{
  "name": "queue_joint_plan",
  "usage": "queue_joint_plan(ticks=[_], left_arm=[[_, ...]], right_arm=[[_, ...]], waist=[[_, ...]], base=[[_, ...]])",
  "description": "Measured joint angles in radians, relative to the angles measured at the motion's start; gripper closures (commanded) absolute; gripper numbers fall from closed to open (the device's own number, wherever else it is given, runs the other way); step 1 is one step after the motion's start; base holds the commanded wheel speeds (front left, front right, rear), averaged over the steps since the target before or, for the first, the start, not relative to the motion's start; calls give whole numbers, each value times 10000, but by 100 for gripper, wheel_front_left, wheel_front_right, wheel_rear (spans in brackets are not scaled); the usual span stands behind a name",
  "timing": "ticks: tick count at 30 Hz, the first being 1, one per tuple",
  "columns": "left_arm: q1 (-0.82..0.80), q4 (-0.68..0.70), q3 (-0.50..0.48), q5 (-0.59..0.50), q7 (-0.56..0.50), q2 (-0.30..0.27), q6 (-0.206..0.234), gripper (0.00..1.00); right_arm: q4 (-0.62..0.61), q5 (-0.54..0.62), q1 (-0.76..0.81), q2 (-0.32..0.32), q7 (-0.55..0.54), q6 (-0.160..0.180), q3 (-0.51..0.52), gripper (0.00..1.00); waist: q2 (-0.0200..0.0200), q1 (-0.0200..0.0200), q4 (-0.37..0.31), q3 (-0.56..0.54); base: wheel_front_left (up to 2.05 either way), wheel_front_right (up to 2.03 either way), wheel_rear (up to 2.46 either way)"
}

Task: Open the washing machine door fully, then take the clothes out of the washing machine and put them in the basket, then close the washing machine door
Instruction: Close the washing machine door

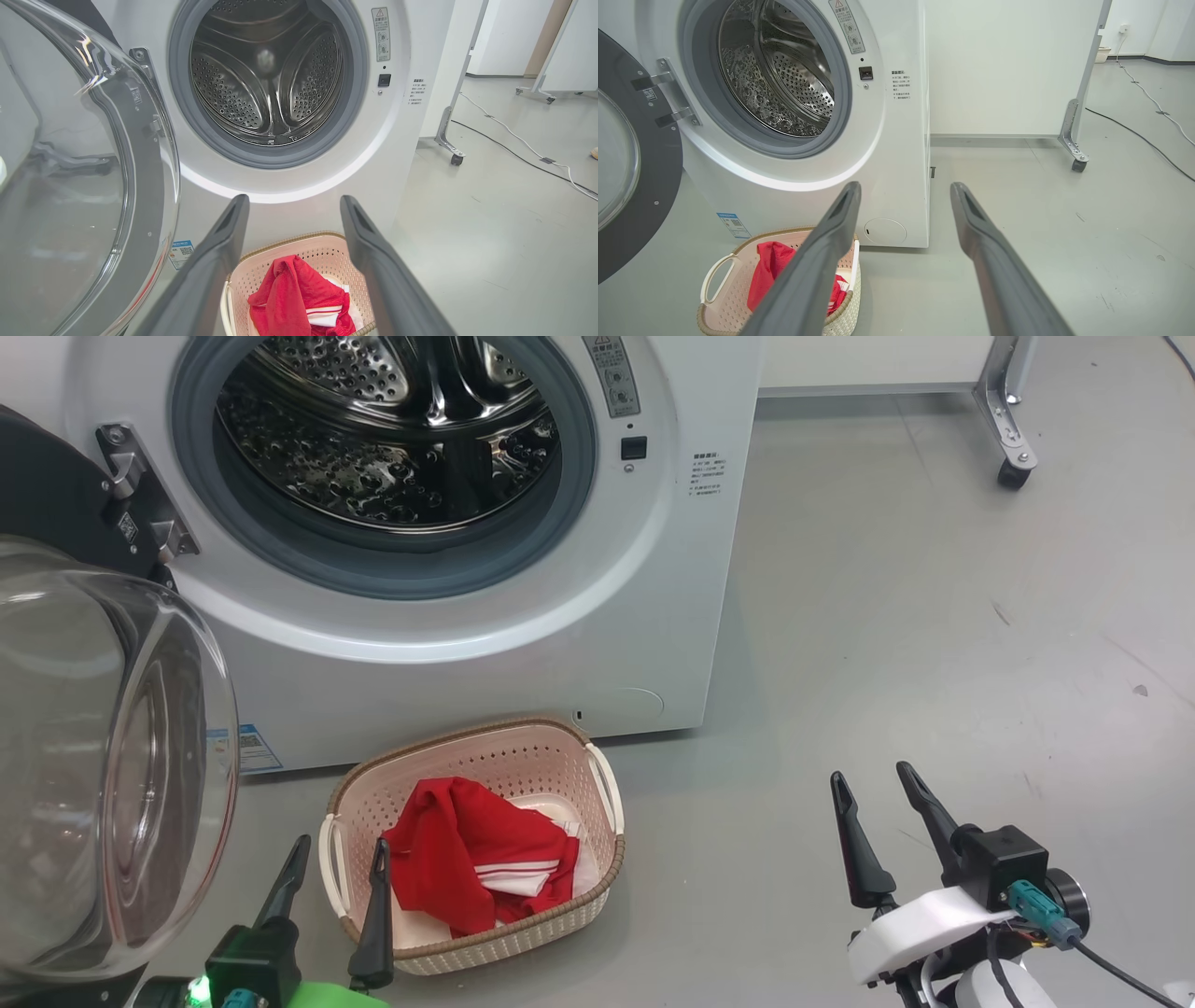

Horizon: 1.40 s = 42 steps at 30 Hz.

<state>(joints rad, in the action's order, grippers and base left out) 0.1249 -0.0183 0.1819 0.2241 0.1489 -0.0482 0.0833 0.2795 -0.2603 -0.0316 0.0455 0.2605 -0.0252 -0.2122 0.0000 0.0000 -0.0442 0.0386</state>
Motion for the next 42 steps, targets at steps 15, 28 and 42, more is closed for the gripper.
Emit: queue_joint_plan(ticks=[15, 28, 42], left_arm=[[-17, 437, 138, -56, -25, -2, 10, 0], [-34, 1070, 157, -163, -25, -2, 88, 0], [-15, 1248, -48, -161, -65, -2, 127, 0]], right_arm=[[-151, 6, 26, -4, 0, 31, 222, 0], [-414, 107, 116, -2, 0, 100, 410, 0], [-403, 165, 209, -4, 0, 96, 424, 0]], waist=[[0, 0, 372, -74], [0, 0, 1494, -35], [0, 0, 2907, -53]], base=[[0, 0, 0], [0, 0, 0], [0, 0, 0]])
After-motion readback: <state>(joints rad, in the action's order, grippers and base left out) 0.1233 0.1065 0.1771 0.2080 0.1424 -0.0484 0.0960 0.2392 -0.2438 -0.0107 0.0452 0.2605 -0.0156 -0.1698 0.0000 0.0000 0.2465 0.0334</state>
